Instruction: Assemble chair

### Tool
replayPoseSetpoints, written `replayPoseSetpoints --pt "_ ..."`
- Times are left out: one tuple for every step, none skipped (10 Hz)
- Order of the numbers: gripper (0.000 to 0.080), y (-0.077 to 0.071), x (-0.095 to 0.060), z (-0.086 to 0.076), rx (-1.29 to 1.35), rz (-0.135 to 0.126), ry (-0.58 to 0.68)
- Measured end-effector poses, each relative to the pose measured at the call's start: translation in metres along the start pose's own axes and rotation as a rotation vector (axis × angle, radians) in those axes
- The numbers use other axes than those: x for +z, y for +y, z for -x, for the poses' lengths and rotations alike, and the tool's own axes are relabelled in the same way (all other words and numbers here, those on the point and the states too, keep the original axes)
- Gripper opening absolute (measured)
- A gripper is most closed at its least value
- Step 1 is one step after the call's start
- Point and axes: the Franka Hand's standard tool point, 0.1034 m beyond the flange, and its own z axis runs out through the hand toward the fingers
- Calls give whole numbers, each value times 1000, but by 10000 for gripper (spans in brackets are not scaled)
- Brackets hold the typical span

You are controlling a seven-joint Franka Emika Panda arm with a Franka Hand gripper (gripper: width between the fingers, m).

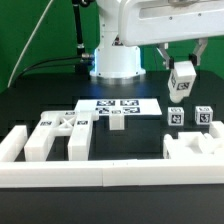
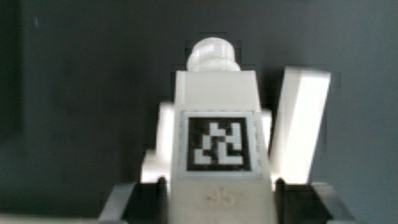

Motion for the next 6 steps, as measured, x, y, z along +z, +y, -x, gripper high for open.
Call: replayPoseSetpoints --pt "282 1 2 -2 -2 9 80" --pt "282 -4 2 -11 -8 14 123" --pt "282 -8 -11 -38 -30 22 256" --pt "282 -15 -25 -52 -54 29 334" --pt "282 -18 -34 -62 -69 35 425" --pt "282 -14 -32 -61 -64 43 512"
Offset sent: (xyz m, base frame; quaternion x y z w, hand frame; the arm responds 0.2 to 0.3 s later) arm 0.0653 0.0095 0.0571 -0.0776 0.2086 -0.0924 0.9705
